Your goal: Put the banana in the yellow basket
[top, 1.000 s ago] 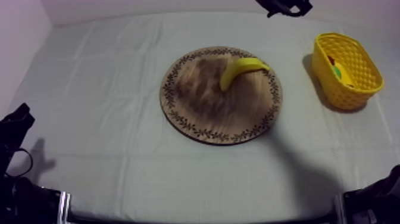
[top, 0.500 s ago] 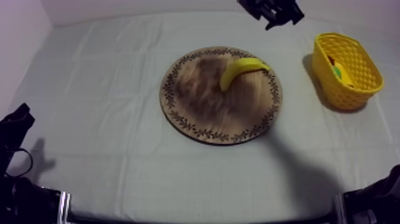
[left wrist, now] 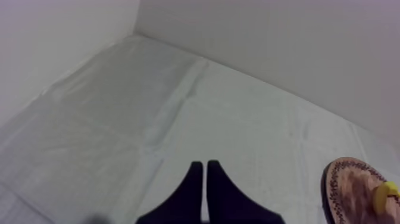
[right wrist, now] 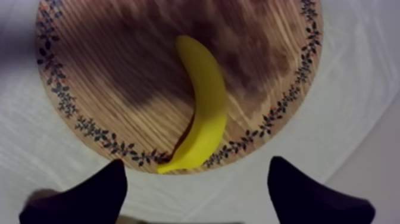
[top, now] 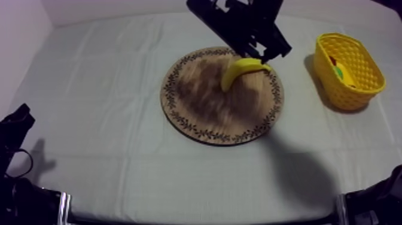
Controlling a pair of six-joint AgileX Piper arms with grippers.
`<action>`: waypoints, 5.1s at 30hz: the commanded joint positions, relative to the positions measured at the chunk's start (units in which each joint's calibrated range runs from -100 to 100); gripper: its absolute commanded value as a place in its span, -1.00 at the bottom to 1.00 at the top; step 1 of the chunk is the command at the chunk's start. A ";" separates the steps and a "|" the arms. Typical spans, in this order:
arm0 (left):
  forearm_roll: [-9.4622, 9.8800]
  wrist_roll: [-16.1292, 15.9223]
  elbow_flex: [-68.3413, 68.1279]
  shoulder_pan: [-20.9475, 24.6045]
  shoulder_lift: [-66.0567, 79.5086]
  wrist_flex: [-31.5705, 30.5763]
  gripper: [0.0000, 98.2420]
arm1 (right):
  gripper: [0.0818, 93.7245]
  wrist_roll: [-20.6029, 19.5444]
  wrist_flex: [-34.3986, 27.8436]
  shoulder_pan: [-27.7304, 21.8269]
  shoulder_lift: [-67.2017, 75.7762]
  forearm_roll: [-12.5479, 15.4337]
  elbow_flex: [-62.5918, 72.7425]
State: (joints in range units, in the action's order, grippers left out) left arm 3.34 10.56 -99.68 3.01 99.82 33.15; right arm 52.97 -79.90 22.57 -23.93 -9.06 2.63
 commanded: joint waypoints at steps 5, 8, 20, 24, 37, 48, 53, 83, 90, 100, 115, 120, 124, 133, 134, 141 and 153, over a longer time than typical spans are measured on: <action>0.01 0.01 0.01 -0.01 0.00 -0.01 -1.00 | 0.66 -0.61 1.54 0.14 -6.62 -0.47 2.91; 0.01 0.01 0.01 -0.01 0.00 -0.01 -1.00 | 0.65 -0.47 1.33 0.12 -10.00 -0.51 5.73; 0.01 0.01 0.01 -0.01 0.00 -0.01 -1.00 | 0.61 -0.99 0.64 -0.25 -19.48 -1.40 11.34; 0.01 0.01 0.01 -0.01 0.00 -0.01 -1.00 | 0.60 -1.47 0.71 -0.20 -21.04 -1.32 12.63; 0.01 0.01 0.01 -0.01 0.00 -0.01 -1.00 | -0.06 -4.03 0.81 0.31 -25.01 -2.29 14.99; 0.01 0.01 0.01 -0.01 0.00 -0.01 -1.00 | -0.67 -6.43 1.18 -0.27 -25.93 -3.40 15.79; 0.01 0.01 0.01 -0.01 0.00 -0.01 -1.00 | -0.72 -6.71 1.35 -0.25 -24.89 -3.62 14.50; 0.01 -0.01 0.01 -0.01 0.00 -0.01 -1.00 | -0.68 -2.50 -6.56 -2.30 5.27 -1.63 10.07; 0.01 0.01 0.01 -0.01 0.00 -0.01 -1.00 | -0.71 -10.05 -6.42 -2.82 7.76 -2.15 6.43; 0.01 0.00 0.01 -0.01 0.00 -0.01 -1.00 | -0.62 -20.42 -7.72 -6.12 7.80 -3.73 2.28; 0.01 0.00 0.01 -0.01 0.00 -0.01 -1.00 | -0.64 -27.86 -14.19 -18.06 7.11 -1.93 6.72; 0.01 0.01 0.01 -0.01 0.00 -0.01 -1.00 | -0.63 -28.15 -15.87 -22.07 7.28 -1.43 8.77; 0.01 0.01 0.01 -0.01 0.00 -0.01 -1.00 | -0.62 -28.12 -16.32 -24.69 7.38 -1.31 9.42; 0.01 0.01 0.01 -0.01 0.00 -0.01 -1.00 | -0.64 -27.65 -16.65 -27.96 7.91 -1.28 8.80; 0.01 0.01 0.01 -0.01 0.00 -0.01 -1.00 | -0.64 -27.65 -16.67 -28.04 7.98 -1.28 8.42; 0.01 0.01 0.01 -0.01 0.00 -0.01 -1.00 | -0.64 -29.06 -13.48 -27.95 6.78 -1.55 1.92; 0.01 0.01 0.01 -0.01 0.00 -0.01 -1.00 | -0.61 -33.15 -5.67 -28.65 -0.06 -2.54 -5.03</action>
State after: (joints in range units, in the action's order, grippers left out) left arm 3.34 10.59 -99.68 3.01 99.82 33.15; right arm 20.22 -86.00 -6.00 -23.46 -11.50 -2.36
